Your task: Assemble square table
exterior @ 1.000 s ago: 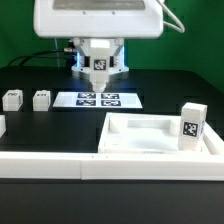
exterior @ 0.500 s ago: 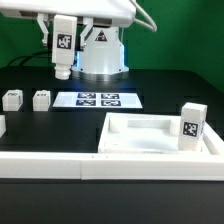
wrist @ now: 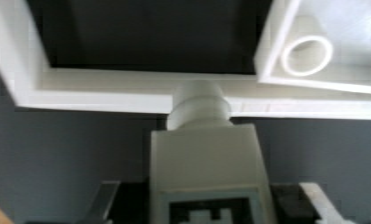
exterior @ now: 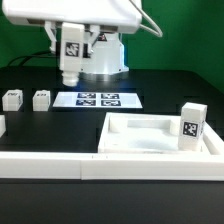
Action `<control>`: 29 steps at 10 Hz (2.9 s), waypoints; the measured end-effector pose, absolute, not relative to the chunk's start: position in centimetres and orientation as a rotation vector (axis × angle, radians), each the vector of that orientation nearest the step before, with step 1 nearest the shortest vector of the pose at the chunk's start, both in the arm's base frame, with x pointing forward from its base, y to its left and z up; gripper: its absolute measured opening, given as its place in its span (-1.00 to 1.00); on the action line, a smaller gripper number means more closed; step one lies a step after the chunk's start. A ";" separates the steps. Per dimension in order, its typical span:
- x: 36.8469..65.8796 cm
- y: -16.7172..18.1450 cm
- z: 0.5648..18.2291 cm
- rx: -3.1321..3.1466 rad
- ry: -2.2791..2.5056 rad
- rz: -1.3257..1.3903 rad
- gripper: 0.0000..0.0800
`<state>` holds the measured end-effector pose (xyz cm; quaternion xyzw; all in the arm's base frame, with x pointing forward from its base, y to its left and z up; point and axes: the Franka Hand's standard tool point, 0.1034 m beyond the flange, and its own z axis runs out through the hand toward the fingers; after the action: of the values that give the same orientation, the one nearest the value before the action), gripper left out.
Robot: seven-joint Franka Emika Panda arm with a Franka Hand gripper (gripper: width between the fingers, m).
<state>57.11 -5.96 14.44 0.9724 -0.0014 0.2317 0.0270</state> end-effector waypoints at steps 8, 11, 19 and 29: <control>59.3 -3.1 11.2 3.019 0.040 0.705 -0.27; 58.7 -4.7 10.9 2.992 0.115 0.694 -0.27; 60.9 -0.1 9.6 3.170 0.036 0.731 -0.27; 60.0 -1.2 8.6 3.095 -0.214 0.728 -0.27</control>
Offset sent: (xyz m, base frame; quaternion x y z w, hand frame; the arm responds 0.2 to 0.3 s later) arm 0.0389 0.0389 -0.0205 0.0383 0.0227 0.0247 0.9987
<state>60.05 -1.22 8.60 0.9710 -0.0671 0.2284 -0.0224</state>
